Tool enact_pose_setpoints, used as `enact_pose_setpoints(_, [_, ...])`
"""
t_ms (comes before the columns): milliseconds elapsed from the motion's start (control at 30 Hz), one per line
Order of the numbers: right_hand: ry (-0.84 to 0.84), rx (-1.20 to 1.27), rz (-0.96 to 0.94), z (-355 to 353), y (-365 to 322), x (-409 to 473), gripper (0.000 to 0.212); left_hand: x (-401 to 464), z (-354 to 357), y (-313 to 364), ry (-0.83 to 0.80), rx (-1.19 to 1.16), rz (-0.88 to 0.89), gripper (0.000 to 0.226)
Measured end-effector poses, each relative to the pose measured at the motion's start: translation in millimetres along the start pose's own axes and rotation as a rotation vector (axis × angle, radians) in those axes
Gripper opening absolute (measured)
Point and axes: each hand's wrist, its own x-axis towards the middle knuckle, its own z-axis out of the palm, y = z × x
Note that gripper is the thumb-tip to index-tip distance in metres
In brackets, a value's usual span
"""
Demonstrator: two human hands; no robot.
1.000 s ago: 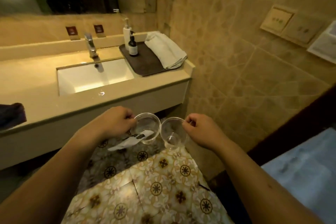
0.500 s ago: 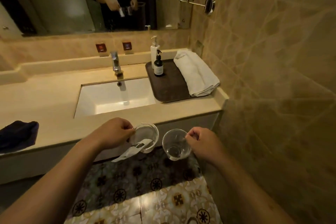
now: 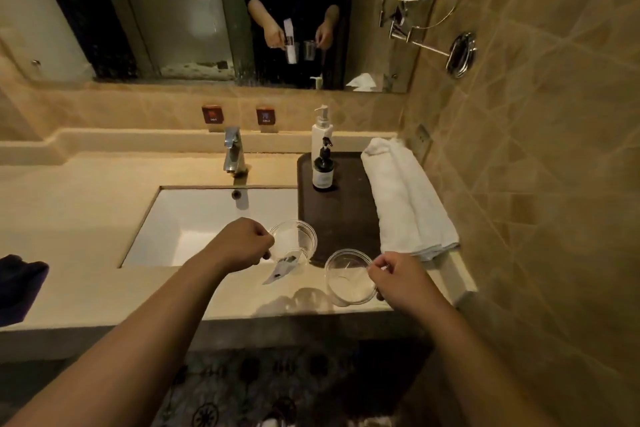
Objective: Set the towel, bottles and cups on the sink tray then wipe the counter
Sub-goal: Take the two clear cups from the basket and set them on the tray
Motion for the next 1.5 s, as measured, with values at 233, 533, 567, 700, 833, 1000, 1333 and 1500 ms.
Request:
enact_pose_setpoints(233, [0.012,0.028,0.115,16.2,-16.9,69.8,0.019,124.8,-0.9,11.3,-0.07,-0.017,0.046,0.026])
enact_pose_setpoints(533, [0.012,0.055,0.254,40.5,-37.7,152.1,0.018,241.8,15.0,18.6,-0.196,-0.039,0.051,0.034])
enact_pose_setpoints(567, [0.002,0.057,0.265,43.8,-37.5,158.8,0.018,248.7,18.7,19.0,-0.202,-0.045,0.046,0.035])
enact_pose_setpoints(700, [-0.023,0.061,0.293,53.4,-30.9,184.3,0.02,273.4,33.3,21.1,-0.204,-0.071,0.023,0.034])
enact_pose_setpoints(833, [-0.04,0.067,0.293,57.1,-21.7,206.9,0.022,287.9,42.2,24.7,-0.189,-0.097,-0.013,0.028])
enact_pose_setpoints(1000, [-0.041,0.09,0.299,61.0,-13.8,229.4,0.02,296.1,52.5,29.8,-0.191,-0.14,-0.062,0.023])
enact_pose_setpoints(1333, [-0.049,0.138,0.264,59.8,-4.9,254.0,0.015,303.2,62.3,33.3,-0.159,-0.23,-0.147,0.025])
enact_pose_setpoints(1500, [-0.07,0.111,0.27,59.5,0.0,257.7,0.011,299.2,61.9,27.5,-0.122,-0.254,-0.139,0.035])
